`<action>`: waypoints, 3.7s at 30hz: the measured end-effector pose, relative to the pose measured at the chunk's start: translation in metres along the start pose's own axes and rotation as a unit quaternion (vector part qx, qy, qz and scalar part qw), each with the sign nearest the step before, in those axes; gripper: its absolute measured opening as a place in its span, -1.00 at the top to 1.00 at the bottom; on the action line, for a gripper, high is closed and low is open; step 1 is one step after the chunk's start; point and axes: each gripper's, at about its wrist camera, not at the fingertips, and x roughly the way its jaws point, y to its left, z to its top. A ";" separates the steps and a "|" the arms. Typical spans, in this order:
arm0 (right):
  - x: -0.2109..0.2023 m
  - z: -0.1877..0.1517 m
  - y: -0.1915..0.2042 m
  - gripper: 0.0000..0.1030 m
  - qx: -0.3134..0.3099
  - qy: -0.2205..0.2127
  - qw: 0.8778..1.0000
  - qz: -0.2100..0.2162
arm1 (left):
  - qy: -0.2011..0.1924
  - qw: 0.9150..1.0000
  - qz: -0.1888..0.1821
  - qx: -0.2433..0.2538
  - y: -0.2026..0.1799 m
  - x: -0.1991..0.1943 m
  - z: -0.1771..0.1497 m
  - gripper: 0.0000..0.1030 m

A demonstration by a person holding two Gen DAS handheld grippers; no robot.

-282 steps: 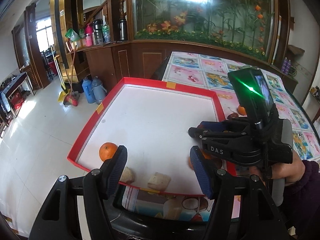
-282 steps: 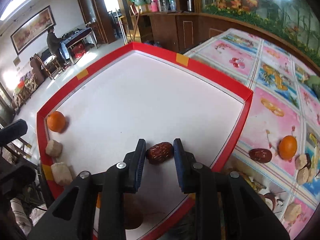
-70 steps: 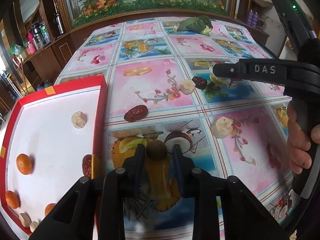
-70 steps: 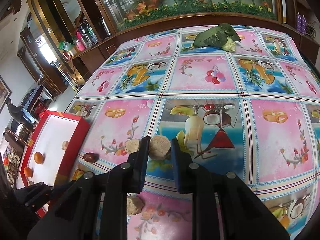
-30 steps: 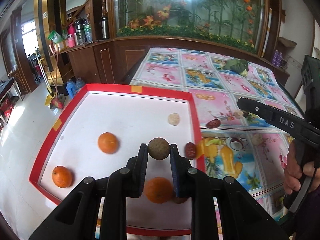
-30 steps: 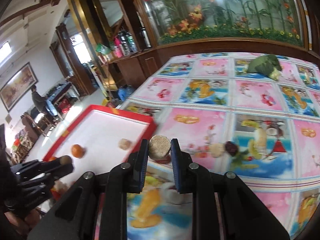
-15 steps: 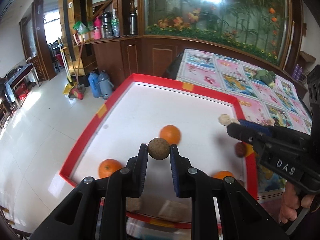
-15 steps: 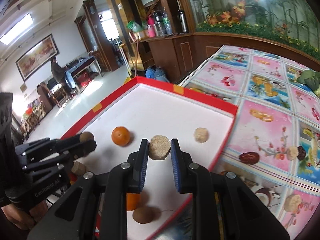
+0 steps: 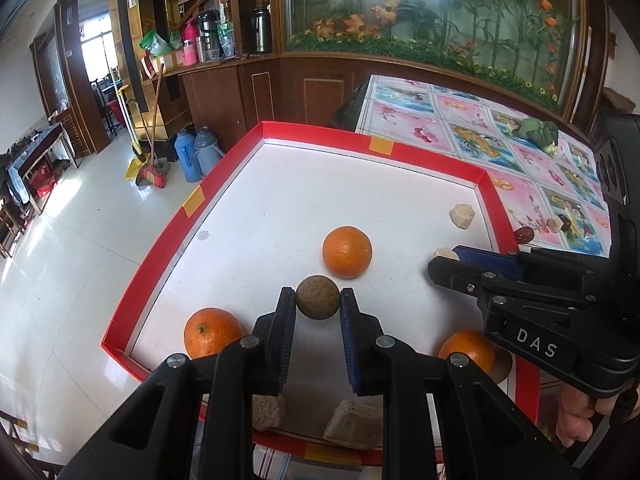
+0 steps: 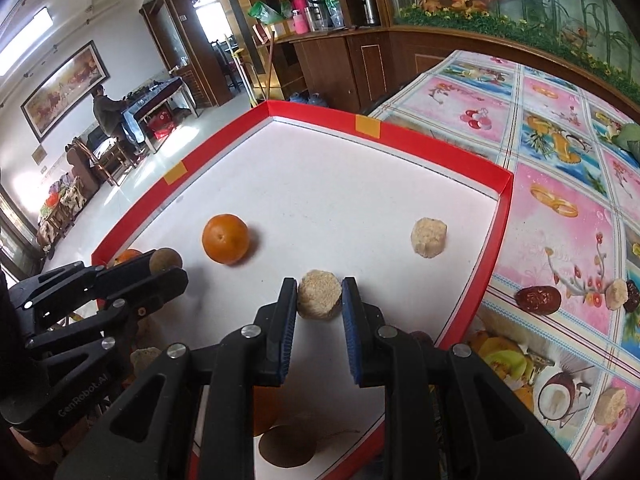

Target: Organize fruits

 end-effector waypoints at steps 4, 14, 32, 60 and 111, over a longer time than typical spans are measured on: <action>0.001 -0.001 0.003 0.51 -0.009 0.004 1.000 -0.006 | 0.008 1.000 0.009 -0.004 0.001 0.003 0.000 0.58; -0.010 0.001 -0.001 0.50 -0.010 -0.001 1.000 0.005 | 0.025 0.999 0.021 -0.014 0.000 0.006 0.000 0.05; -0.080 0.010 -0.098 0.49 0.100 -0.075 0.992 -0.008 | 0.016 1.000 0.010 0.015 -0.041 -0.015 0.005 -0.13; -0.136 -0.055 -0.192 0.49 0.099 -0.008 0.995 0.007 | 0.029 0.996 -0.021 0.087 -0.118 -0.032 -0.007 -0.24; -0.099 -0.059 -0.180 0.31 0.062 0.009 0.996 -0.065 | 0.026 0.989 -0.065 0.130 -0.171 -0.008 0.037 -0.24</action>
